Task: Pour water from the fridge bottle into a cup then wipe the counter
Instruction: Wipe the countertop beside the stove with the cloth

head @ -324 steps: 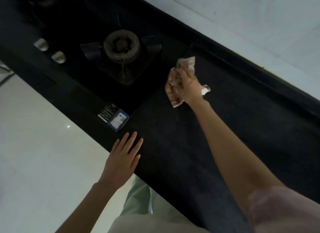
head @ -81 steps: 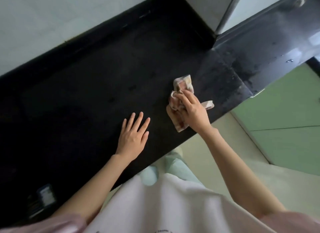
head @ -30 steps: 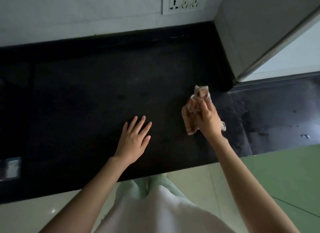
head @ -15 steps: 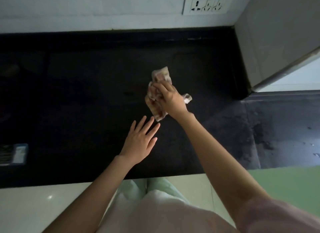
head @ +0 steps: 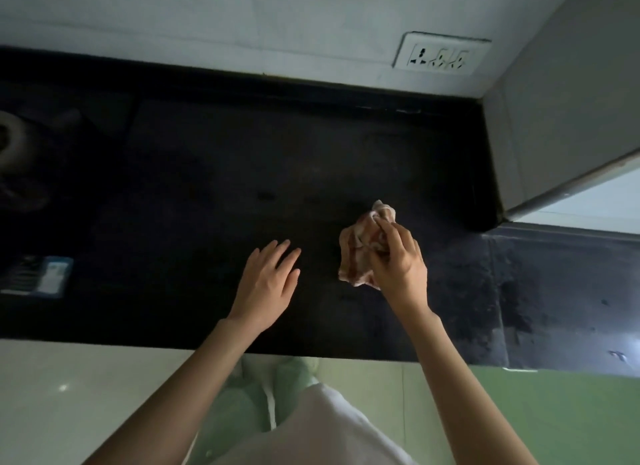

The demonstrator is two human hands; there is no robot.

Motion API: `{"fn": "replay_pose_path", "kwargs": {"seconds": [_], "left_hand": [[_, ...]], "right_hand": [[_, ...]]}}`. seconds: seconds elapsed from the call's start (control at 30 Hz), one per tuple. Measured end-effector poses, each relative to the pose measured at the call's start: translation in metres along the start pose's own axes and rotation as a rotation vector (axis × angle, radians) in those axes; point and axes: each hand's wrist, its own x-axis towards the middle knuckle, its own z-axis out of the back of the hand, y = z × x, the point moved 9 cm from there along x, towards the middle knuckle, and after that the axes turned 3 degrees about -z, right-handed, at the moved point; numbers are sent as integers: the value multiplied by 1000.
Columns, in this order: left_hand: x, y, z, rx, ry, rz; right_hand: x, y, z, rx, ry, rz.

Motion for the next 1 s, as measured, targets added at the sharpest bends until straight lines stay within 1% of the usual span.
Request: {"fn": "replay_pose_path", "kwargs": {"seconds": [0.17, 0.37, 0.5, 0.67, 0.87, 1.0], "left_hand": [[-42, 39, 37, 35, -97, 78], [-123, 101, 83, 41, -222, 204], [-207, 151, 106, 39, -295, 317], [-339, 214, 127, 71, -374, 497], [-490, 280, 129, 112, -414, 748], [-566, 314, 136, 109, -481, 909]], "right_hand": [[-22, 55, 11, 58, -25, 107], [-70, 138, -17, 70, 34, 220], [-121, 215, -52, 79, 99, 338], [-195, 314, -110, 106, 209, 522], [-273, 421, -173, 148, 352, 691], [-310, 486, -209, 174, 434, 790]]}}
